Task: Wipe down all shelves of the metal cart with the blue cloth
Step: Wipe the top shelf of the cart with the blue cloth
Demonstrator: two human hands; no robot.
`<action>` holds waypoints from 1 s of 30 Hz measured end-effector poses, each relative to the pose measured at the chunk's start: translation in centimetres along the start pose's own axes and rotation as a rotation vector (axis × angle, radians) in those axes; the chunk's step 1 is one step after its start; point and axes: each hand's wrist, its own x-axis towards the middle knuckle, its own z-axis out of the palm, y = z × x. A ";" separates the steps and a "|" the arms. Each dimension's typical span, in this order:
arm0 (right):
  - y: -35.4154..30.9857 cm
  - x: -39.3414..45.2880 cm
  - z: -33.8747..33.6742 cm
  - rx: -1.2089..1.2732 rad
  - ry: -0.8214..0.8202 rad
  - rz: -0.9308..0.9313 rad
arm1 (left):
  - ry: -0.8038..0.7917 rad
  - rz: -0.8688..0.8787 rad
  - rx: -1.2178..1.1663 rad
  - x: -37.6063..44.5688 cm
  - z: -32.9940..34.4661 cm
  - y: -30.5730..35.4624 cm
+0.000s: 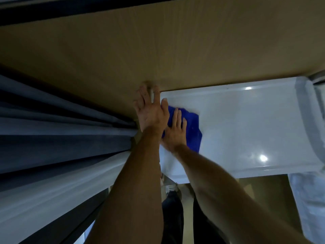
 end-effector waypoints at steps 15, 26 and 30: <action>4.6 -17.1 6.3 -0.046 0.008 0.111 | 0.022 0.012 0.066 -0.4 0.0 0.7; 2.9 -5.4 2.8 -0.056 0.022 0.218 | 0.058 0.006 0.092 -0.6 0.9 0.6; 5.6 -0.8 0.0 -0.093 0.094 0.132 | 0.032 0.018 0.161 -0.5 1.2 0.8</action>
